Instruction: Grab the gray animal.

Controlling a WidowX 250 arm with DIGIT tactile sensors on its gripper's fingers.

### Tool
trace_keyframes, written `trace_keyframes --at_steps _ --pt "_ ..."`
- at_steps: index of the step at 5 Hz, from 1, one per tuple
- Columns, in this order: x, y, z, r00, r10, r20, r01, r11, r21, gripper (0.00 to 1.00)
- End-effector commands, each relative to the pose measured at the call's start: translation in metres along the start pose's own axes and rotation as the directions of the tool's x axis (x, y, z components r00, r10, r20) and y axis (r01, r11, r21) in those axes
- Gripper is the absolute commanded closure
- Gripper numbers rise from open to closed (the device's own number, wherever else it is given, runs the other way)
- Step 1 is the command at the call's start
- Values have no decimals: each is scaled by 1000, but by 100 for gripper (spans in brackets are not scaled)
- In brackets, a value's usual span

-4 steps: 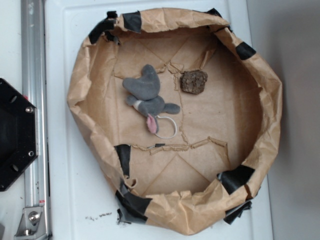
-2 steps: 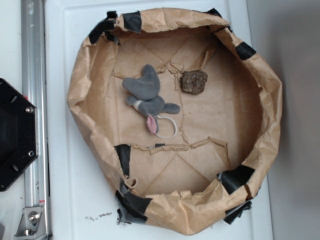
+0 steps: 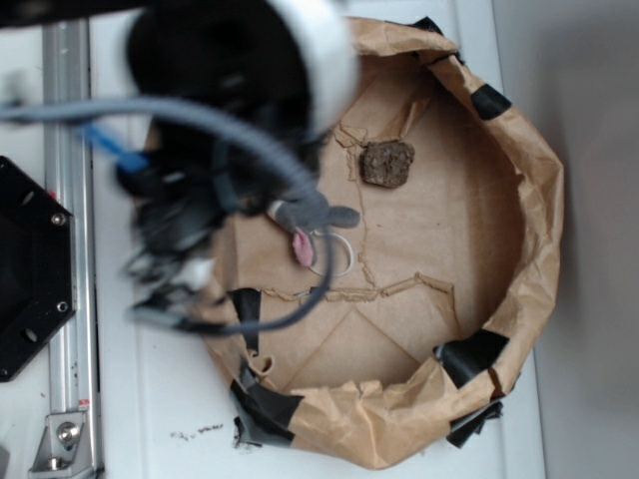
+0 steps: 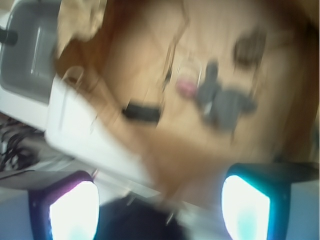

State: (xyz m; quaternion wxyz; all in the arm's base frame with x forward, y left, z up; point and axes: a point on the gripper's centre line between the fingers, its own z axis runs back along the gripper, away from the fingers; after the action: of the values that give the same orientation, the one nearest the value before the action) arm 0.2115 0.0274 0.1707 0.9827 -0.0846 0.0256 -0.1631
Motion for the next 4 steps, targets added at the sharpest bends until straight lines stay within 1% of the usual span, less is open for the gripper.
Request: trace_keyframes --at_steps 1,2,3,4 --pt "43 29 -28 971 -237 42 224 953 204 0" --pt "52 37 -67 946 -325 -12 314 905 287 0" --pt "49 46 -117 910 -409 -69 414 887 206 0" --pt "48 31 -141 880 -465 -96 472 880 59 0"
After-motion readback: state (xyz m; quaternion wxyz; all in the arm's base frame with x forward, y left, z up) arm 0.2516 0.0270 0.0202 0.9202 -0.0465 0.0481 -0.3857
